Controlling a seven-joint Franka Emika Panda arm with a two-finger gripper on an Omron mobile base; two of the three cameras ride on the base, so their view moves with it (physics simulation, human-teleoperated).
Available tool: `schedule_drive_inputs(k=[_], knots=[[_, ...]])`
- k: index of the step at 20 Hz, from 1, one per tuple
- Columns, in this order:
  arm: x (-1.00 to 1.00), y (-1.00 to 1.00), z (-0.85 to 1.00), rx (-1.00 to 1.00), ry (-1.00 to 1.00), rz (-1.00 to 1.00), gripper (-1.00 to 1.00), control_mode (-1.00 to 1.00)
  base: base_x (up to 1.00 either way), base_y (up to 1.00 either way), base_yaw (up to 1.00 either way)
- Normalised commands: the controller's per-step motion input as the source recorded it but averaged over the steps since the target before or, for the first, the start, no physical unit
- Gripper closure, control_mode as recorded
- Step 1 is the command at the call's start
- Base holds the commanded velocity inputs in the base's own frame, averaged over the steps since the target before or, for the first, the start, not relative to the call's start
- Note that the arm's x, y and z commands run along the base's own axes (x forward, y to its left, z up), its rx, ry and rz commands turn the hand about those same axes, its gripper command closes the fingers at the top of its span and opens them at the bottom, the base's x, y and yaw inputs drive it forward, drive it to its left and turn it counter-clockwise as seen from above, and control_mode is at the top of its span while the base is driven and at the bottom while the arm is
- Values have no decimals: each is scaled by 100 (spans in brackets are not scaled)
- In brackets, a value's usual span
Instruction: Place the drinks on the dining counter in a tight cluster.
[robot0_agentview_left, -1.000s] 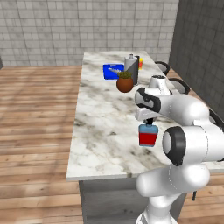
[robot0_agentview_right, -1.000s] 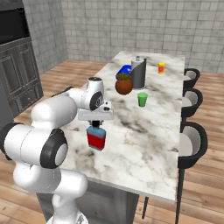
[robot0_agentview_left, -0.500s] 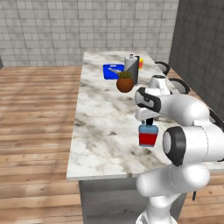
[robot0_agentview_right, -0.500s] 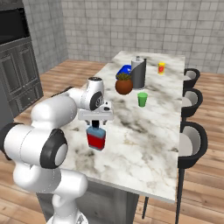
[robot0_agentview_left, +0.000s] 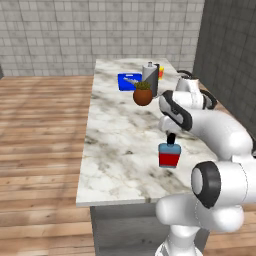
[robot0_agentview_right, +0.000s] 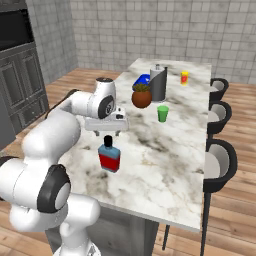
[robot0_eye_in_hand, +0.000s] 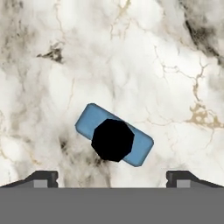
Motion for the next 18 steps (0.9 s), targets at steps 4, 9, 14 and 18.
schedule_drive_inputs(k=[4,9,14,18], knots=[[-83,0,44,0,-1,0,-100,-100,0,0,0],[-100,18,5,0,0,0,-100,-100,0,0,0],[-78,52,15,0,0,-2,-100,-100,0,0,0],[-55,35,39,0,0,-9,-100,-100,0,0,0]])
